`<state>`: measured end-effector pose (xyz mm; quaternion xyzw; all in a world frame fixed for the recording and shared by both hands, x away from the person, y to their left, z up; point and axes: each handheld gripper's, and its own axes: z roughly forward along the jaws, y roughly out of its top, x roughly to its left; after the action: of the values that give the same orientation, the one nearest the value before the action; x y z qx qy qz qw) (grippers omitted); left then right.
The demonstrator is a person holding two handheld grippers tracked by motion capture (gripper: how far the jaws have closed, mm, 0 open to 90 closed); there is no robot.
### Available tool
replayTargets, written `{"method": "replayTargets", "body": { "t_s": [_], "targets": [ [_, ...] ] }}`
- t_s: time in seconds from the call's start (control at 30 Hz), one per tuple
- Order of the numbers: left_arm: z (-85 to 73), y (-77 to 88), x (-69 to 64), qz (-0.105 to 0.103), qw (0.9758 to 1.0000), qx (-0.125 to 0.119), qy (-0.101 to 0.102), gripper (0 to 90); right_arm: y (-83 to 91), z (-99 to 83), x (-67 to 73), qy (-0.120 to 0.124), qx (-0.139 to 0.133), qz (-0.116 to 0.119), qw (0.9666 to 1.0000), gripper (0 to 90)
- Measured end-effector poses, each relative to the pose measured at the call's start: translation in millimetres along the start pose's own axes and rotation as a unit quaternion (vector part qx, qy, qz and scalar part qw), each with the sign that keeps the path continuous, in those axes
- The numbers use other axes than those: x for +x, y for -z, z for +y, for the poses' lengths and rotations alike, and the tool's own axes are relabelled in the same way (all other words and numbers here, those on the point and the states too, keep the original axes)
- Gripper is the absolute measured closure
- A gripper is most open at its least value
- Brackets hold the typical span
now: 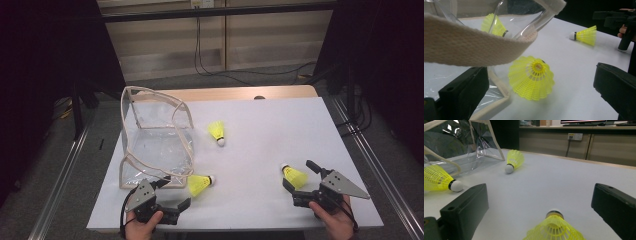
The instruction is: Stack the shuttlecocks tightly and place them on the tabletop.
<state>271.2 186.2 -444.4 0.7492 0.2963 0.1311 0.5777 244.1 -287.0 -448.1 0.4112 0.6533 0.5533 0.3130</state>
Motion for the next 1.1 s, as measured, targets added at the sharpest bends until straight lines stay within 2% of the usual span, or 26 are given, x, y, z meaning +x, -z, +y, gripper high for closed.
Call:
{"method": "replayTargets", "body": {
  "t_s": [0.2,0.4,0.53,0.77,1.0,1.1],
  "targets": [
    [-0.3,-1.6,-1.8,-0.005,1.0000,0.002,0.005,0.1,-1.0,0.2,0.4,0.002,0.001,0.000,1.0000,0.5],
    [0.7,-9.8,-7.4,-0.033,0.9994,0.008,0.003,3.1,-0.4,-0.1,-0.4,0.001,0.001,-0.001,1.0000,0.5],
    [2.2,-15.1,-9.5,-0.043,0.9990,0.009,0.000,3.1,0.3,0.1,-1.2,0.002,0.001,-0.001,1.0000,0.5],
    [2.4,-21.3,-10.5,-0.051,0.9986,0.010,0.011,3.0,0.9,0.2,-1.4,0.003,0.001,-0.003,1.0000,0.5],
    [3.6,-29.3,-14.2,-0.059,0.9979,0.025,0.009,3.1,1.3,0.3,-1.8,0.002,0.001,-0.003,1.0000,0.5],
    [3.8,-30.3,-14.7,-0.055,0.9981,0.028,0.009,3.4,1.4,0.3,-2.0,0.002,0.001,-0.004,1.0000,0.6]
  ]
}}
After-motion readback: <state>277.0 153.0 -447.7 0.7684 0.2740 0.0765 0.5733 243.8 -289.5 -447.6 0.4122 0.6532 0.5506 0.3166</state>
